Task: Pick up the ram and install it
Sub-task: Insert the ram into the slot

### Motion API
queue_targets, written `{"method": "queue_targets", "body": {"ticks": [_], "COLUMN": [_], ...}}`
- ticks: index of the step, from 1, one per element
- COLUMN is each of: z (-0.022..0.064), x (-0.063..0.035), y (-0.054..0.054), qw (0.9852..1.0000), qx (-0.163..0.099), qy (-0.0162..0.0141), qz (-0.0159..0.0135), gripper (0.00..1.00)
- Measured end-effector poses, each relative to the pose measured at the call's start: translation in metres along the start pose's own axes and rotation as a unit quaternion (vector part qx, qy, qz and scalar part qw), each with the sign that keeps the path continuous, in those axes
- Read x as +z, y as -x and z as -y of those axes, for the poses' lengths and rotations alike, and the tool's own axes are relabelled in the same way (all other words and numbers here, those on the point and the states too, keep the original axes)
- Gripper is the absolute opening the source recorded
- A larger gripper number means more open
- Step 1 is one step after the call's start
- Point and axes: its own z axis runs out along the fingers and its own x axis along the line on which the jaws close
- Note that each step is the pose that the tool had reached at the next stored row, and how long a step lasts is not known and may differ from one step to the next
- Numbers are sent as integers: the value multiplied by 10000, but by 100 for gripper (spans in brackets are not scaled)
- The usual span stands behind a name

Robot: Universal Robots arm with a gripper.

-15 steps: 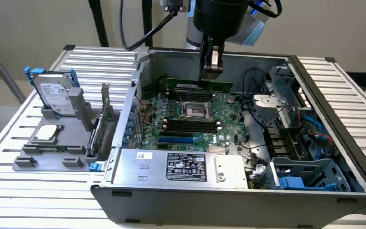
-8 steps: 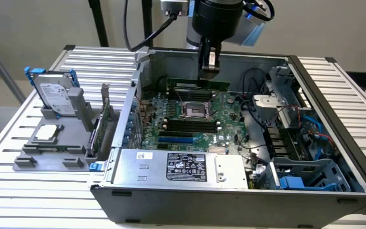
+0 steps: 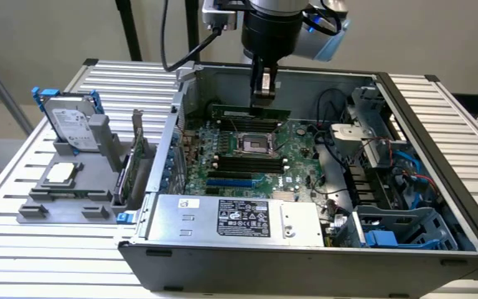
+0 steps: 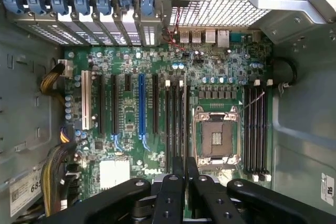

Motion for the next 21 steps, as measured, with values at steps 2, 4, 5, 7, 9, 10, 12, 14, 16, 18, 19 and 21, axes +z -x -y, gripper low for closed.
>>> {"method": "queue_targets", "body": {"ticks": [2, 4, 5, 7, 9, 10, 12, 14, 16, 18, 19, 21], "z": [-37, -53, -52, -51, -49, -46, -30, -7, 13, 34, 45, 64], "x": [35, 71, 89, 126, 163, 181, 216, 251, 288, 323, 341, 376], "y": [-3, -6, -7, -10, -12, -13, -16, -17, -19, -21, -22, -24], "qw": [10000, 10000, 10000, 10000, 10000, 10000, 10000, 10000, 10000, 9999, 9999, 9999], "qx": [-16, -39, -45, -54, -66, -71, -81, -90, -96, -102, -105, -109], "qy": [1, 2, 2, 3, 4, 4, 5, 5, 6, 6, 6, 6], "qz": [-3, -4, -4, -6, -8, -10, -15, -20, -26, -36, -42, -55], "gripper": [13, 13, 13, 13, 13, 13, 13, 13, 13, 13, 13, 13]}}
